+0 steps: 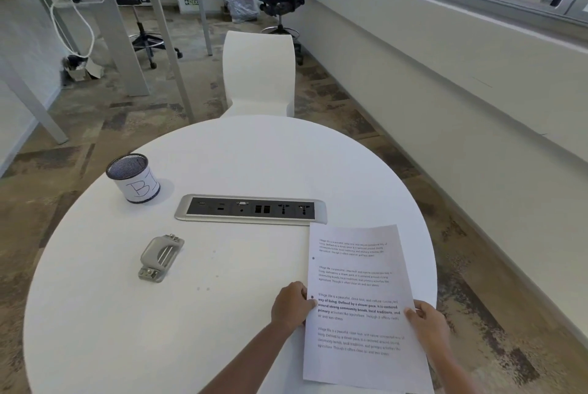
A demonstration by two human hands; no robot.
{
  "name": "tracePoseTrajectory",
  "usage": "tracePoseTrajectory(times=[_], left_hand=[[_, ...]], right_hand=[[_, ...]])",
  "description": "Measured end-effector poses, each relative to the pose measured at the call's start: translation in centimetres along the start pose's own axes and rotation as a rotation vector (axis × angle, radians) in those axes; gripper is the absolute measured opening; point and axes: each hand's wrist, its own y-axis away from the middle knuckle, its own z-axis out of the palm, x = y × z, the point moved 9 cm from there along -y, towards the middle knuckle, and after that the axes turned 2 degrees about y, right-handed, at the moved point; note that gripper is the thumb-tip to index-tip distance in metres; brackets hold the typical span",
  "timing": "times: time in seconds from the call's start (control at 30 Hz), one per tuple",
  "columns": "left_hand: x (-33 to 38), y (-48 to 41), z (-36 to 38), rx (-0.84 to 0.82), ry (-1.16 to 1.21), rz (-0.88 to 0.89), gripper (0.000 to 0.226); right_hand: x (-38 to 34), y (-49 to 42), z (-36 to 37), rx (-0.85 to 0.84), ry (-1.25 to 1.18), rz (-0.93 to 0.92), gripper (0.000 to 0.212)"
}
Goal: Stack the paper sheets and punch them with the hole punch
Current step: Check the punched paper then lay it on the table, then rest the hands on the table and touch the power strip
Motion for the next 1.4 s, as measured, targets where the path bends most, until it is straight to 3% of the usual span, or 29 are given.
tracePoseTrajectory(times=[0.2, 0.3, 0.53, 0.7, 0.93, 1.07, 1.3, 1.4], left_hand=[[0.1, 0.3, 0.1, 0.081, -0.155, -0.014, 0.041], [0.6, 0.5, -0.1, 0.097, -0.207, 0.026, 0.027], [0.4, 1.1, -0.9, 0.132, -0.254, 0.073, 0.029], [-1.2, 1.8, -3.7, 0.307, -0.274, 0.115, 0.029], [-3.5, 3.8, -11.2, 0.515, -0.449, 0.312, 0.023], [-6.2, 4.8, -15.8, 0.566, -0.499, 0.396, 0.031], [-12.4, 4.4, -24.6, 0.619, -0.540, 0.349, 0.019], [-15.1, 3.5, -27.8, 0.613, -0.526, 0.289, 0.037]], right_hand=[[0.1, -0.4, -0.5, 0.032, 0.031, -0.007, 0.021], [-0.1, -0.5, -0.6, 0.029, 0.087, -0.021, 0.024], [-1.4, 0.3, -1.3, 0.110, 0.188, -0.085, 0.031], [-4.4, 1.7, -0.3, 0.178, 0.209, -0.224, 0.022], [-8.9, 4.7, 6.6, 0.115, 0.149, -0.374, 0.016], [-11.0, 7.1, 12.3, 0.065, 0.141, -0.398, 0.016], [-16.7, 10.8, 22.1, -0.076, 0.160, -0.495, 0.014], [-19.3, 11.8, 25.7, -0.122, 0.199, -0.553, 0.015]])
